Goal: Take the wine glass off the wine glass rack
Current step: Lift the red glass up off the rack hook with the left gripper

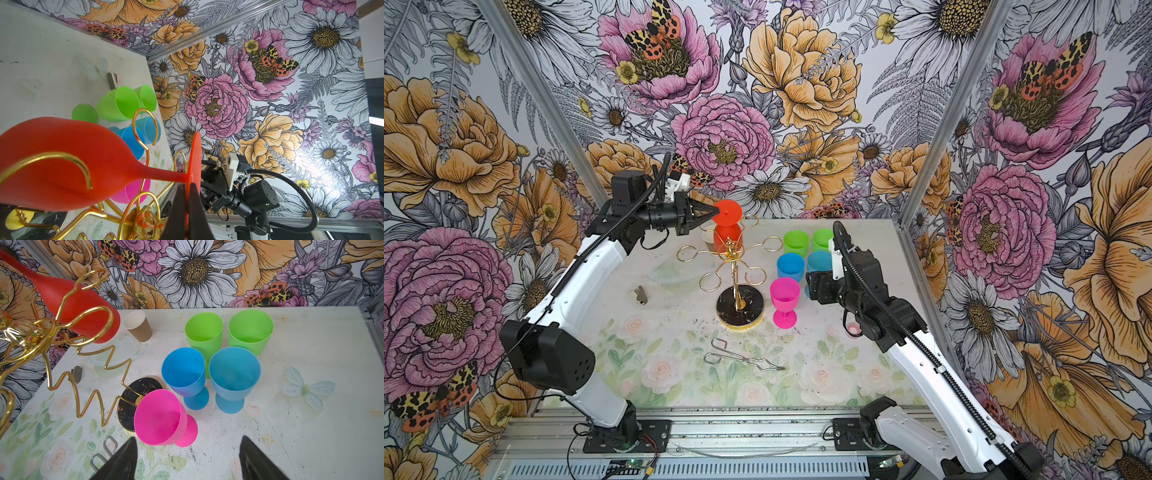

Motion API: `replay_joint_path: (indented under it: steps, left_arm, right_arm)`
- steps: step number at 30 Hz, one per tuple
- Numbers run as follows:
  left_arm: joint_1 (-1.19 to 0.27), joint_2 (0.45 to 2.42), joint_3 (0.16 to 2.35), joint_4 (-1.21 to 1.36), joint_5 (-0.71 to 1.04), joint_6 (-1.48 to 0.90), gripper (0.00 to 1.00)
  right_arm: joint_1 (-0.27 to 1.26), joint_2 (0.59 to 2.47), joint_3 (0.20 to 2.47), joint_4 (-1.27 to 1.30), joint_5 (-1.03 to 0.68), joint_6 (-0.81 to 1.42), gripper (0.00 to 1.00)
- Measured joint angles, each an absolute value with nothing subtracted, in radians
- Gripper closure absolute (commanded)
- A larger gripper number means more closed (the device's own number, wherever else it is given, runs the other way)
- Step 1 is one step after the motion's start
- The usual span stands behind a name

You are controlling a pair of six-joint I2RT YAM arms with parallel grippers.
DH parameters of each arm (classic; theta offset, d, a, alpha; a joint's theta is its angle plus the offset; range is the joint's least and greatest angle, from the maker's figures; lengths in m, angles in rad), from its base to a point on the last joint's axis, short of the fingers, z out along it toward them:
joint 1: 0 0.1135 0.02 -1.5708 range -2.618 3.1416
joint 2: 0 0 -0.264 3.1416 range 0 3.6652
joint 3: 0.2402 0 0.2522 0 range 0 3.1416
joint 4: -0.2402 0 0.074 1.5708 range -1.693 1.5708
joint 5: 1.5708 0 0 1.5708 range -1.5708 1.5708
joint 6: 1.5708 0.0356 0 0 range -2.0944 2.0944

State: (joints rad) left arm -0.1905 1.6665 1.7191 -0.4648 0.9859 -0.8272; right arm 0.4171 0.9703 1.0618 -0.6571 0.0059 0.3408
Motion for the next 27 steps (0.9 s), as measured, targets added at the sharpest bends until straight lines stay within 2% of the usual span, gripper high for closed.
replay_joint_path:
  steps: [12,21,27]
  left_arm:
    - [-0.177,1.790,1.872,-0.464,0.991,-0.836,1.00]
    - [-0.099,1.814,1.967,-0.463,0.885,-0.801,1.00]
    - [-0.028,1.762,1.930,-0.459,0.772,-0.756,1.00]
  right_arm:
    - [0.417,0.963,1.056,-0.653,0.006,0.343,0.22]
    - [0.417,0.963,1.056,-0.653,0.006,0.343,0.22]
    - [0.417,0.963,1.056,-0.653,-0.007,0.344,0.22]
